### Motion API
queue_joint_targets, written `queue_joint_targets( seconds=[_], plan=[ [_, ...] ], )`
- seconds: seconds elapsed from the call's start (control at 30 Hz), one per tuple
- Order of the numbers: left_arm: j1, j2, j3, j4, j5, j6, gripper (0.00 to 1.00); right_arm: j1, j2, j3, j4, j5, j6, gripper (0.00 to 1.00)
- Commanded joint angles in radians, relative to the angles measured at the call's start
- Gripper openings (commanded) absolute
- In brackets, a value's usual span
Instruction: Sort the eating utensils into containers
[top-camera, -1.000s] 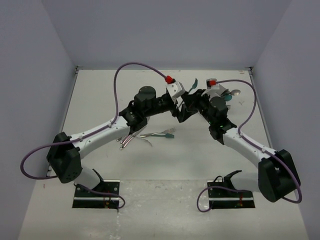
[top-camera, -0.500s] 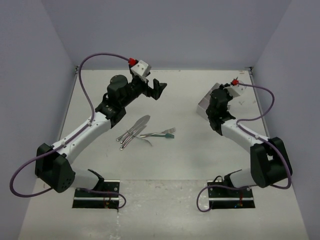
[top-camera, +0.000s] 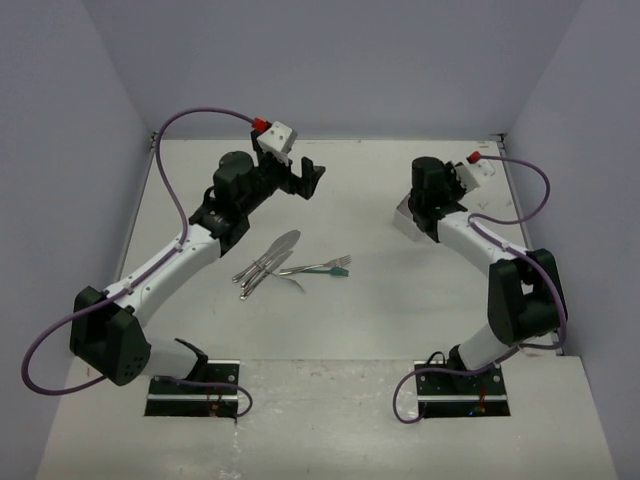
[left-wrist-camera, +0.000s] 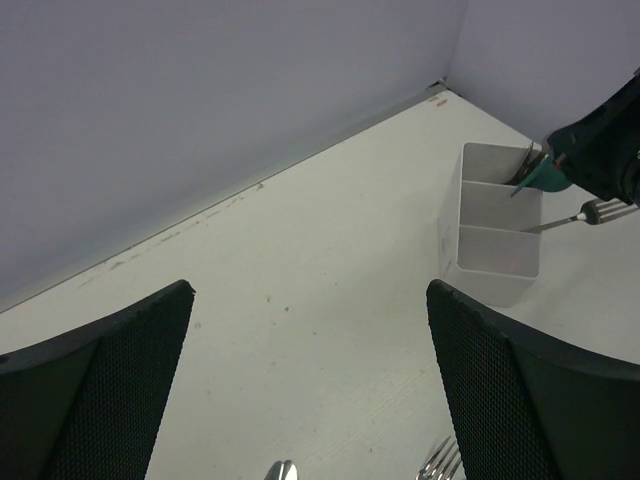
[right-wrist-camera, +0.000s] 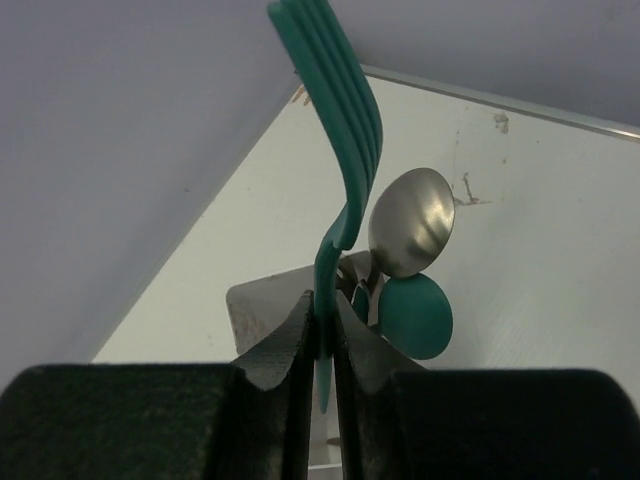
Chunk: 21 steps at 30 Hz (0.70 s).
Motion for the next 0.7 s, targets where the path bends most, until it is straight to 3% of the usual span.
queue_joint_targets(
  seconds=[0.0, 0.13, 0.3, 0.43, 0.6, 0.67],
  plan=[
    [0.01, -0.027, -0.003, 0.017, -0.022, 0.019, 1.0, 0.004, 0.012, 0.065, -0.182, 0.057, 0.187, 0.13],
    [0.013, -0.027, -0.003, 0.014, -0.039, 0.027, 1.0, 0.008, -0.006, 0.053, -0.265, 0.057, 0.296, 0.21],
    [0.018, -0.031, -0.005, 0.011, -0.051, 0.026, 1.0, 0.017, 0.0, 0.061, -0.269, 0.055, 0.279, 0.31],
    [0.018, -0.034, -0.011, 0.008, -0.053, 0.03, 1.0, 0.028, 0.003, 0.061, -0.259, 0.043, 0.279, 0.33],
    [0.019, -0.037, -0.011, -0.001, -0.057, 0.029, 1.0, 0.047, -0.046, 0.049, -0.186, 0.011, 0.146, 0.48],
    [0.018, -0.037, -0.015, -0.002, -0.041, 0.029, 1.0, 0.057, -0.09, 0.033, -0.107, -0.014, 0.072, 0.59]
  ],
)
